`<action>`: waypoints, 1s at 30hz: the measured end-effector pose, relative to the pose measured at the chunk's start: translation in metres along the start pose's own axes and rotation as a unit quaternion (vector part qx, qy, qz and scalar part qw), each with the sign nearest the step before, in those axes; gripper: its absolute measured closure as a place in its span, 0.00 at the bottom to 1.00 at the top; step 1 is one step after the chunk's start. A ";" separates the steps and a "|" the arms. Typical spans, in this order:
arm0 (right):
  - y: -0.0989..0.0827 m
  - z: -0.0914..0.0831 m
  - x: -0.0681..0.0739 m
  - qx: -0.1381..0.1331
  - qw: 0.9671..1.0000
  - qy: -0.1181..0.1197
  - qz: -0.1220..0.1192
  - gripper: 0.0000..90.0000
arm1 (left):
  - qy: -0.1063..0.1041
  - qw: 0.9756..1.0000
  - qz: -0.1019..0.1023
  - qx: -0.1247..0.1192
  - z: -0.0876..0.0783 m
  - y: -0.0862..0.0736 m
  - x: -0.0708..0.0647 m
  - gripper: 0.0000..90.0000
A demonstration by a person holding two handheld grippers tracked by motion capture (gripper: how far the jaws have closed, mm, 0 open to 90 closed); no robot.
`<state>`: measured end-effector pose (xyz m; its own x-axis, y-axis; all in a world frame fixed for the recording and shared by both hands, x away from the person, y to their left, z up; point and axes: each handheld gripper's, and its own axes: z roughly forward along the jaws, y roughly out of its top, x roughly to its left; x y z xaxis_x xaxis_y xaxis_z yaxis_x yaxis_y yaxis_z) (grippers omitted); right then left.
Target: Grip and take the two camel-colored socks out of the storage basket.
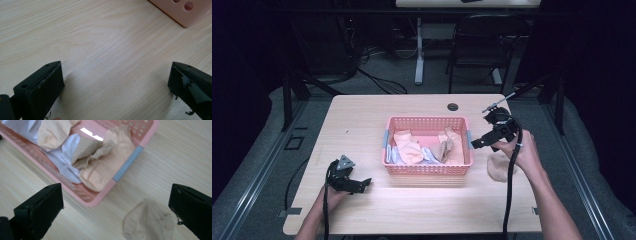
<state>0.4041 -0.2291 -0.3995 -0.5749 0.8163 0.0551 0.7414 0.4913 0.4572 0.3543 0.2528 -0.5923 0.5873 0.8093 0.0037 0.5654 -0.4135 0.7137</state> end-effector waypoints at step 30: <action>0.070 0.105 0.060 0.106 0.994 0.028 -0.028 0.00 | -0.001 1.000 0.000 0.000 0.000 0.000 0.000 0.00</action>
<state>0.4581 -0.1137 -0.4576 -0.6318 0.7703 0.0858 0.7600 0.5940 0.2637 0.3544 0.2529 -0.5923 0.5884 0.8086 0.0034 0.5654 -0.4144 0.7132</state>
